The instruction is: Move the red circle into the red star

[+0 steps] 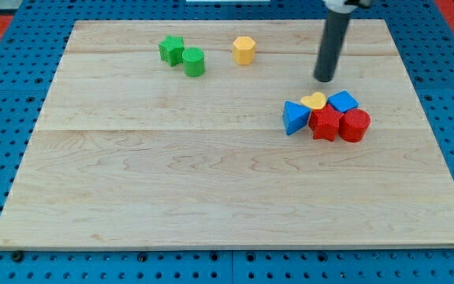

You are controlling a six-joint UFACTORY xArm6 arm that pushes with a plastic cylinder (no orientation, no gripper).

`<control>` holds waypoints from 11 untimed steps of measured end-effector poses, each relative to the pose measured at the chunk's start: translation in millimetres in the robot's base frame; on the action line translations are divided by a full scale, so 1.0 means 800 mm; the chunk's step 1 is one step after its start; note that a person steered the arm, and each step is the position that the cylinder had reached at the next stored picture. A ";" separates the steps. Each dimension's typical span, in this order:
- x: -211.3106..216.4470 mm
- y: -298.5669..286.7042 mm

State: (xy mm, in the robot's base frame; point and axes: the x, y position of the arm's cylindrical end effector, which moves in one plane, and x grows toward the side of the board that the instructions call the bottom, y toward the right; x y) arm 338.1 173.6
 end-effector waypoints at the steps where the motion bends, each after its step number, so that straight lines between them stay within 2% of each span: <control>1: 0.066 0.077; 2: 0.134 0.130; 3: 0.162 0.120; 5: 0.155 0.041; 6: 0.145 0.025; 7: 0.144 0.043; 8: 0.118 0.081; 9: 0.092 0.077; 10: 0.092 0.037; 11: 0.092 0.034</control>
